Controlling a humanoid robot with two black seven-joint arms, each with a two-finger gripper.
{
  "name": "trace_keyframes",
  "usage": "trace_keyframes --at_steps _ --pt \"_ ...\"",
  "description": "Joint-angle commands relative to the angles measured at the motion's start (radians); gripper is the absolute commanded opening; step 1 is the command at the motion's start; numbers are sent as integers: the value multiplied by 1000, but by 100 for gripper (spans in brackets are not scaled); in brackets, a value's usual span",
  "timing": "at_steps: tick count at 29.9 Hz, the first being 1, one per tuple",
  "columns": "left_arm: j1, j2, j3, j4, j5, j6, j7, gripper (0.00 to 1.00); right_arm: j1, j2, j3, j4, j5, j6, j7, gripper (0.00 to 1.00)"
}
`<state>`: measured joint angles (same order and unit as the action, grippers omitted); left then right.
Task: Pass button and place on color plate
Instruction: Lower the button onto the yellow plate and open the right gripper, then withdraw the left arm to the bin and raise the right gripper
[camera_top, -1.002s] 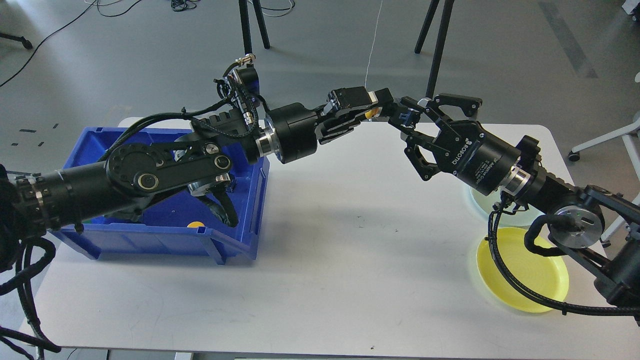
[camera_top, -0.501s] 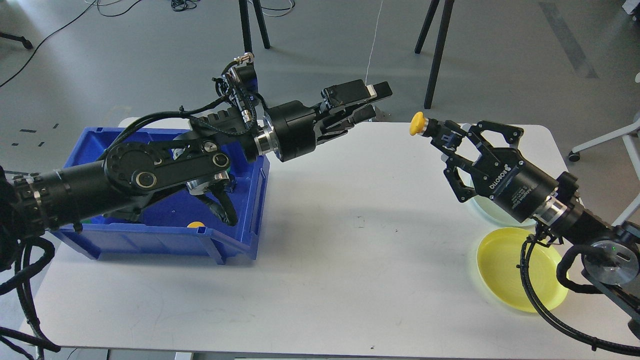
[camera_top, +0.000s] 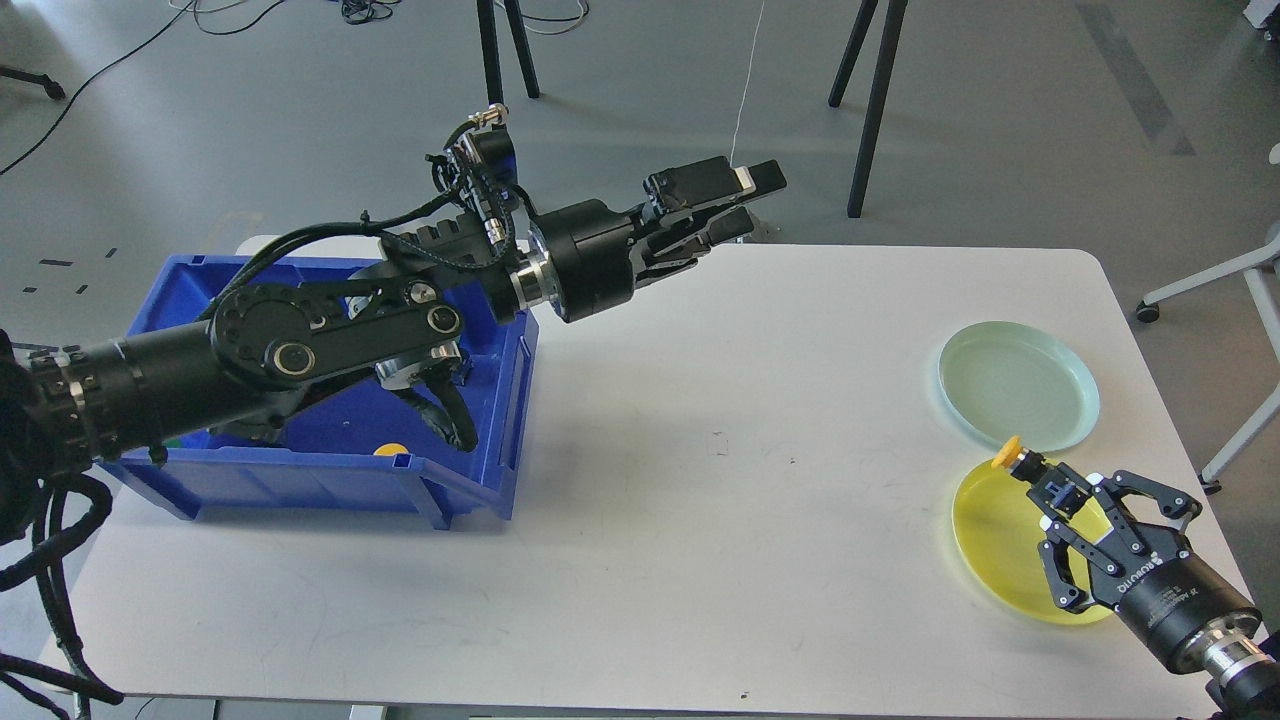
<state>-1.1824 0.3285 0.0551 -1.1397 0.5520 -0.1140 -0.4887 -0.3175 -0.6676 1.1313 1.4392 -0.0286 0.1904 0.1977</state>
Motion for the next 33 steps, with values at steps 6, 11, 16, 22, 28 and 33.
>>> trace_keyframes --at_steps 6,11,16,22,28,33 --pt "0 0 -1 0 -1 1 0 75 18 71 -16 -59 81 -190 -12 20" --pt "0 0 -1 0 -1 1 0 75 24 91 -10 -59 82 -190 -12 69" --pt "0 -3 -1 1 -10 1 0 75 38 111 11 -45 87 -178 -11 99" --pt "-8 12 -12 2 -35 -1 0 79 101 102 39 32 88 -174 -14 99" --pt "-11 252 -77 -110 -38 -10 0 80 403 101 44 53 85 -163 -76 99" --pt "-3 486 -26 -118 -23 -45 0 81 722 105 -88 -55 76 -83 -95 99"
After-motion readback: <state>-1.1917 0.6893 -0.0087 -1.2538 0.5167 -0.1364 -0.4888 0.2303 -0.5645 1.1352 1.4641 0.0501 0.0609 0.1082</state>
